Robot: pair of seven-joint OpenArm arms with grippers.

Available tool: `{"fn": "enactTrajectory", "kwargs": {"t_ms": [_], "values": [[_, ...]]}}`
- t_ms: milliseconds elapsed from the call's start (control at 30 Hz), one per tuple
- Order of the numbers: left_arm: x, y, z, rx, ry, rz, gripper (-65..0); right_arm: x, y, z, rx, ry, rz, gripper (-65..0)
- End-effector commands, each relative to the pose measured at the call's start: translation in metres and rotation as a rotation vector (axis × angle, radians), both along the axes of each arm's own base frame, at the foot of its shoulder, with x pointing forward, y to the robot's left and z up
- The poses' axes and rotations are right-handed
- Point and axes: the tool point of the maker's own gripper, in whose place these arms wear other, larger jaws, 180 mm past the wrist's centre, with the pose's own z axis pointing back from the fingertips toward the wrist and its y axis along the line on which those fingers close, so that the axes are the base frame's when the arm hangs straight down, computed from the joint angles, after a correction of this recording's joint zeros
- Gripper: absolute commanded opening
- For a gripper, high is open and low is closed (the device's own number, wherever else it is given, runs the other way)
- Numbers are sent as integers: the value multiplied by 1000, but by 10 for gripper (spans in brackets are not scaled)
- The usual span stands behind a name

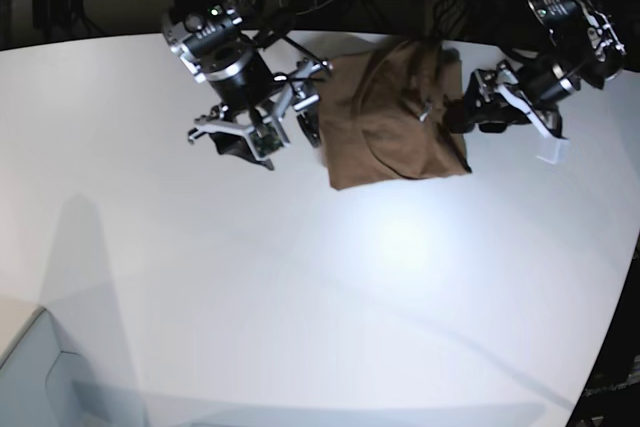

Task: Layout the t-shirt on the table in an organized manner, then fold the t-shirt properly
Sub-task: 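Release the folded bundle and press its edges with both grippers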

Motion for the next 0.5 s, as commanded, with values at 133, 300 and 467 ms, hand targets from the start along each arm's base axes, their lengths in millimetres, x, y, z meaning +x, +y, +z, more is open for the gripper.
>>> {"fn": "enactTrajectory", "kwargs": {"t_ms": [133,300,467], "values": [[-1,-17,-12,-35,36,-25,-132,4,5,12,30,-40,3,-257],[-4,-15,-16,-25,49,-33,-132,0,5,9,30,-28,3,-257],[-7,-7,-20,20,69,-27,-132,-2,5,7,30,-20,3,-257]]}}
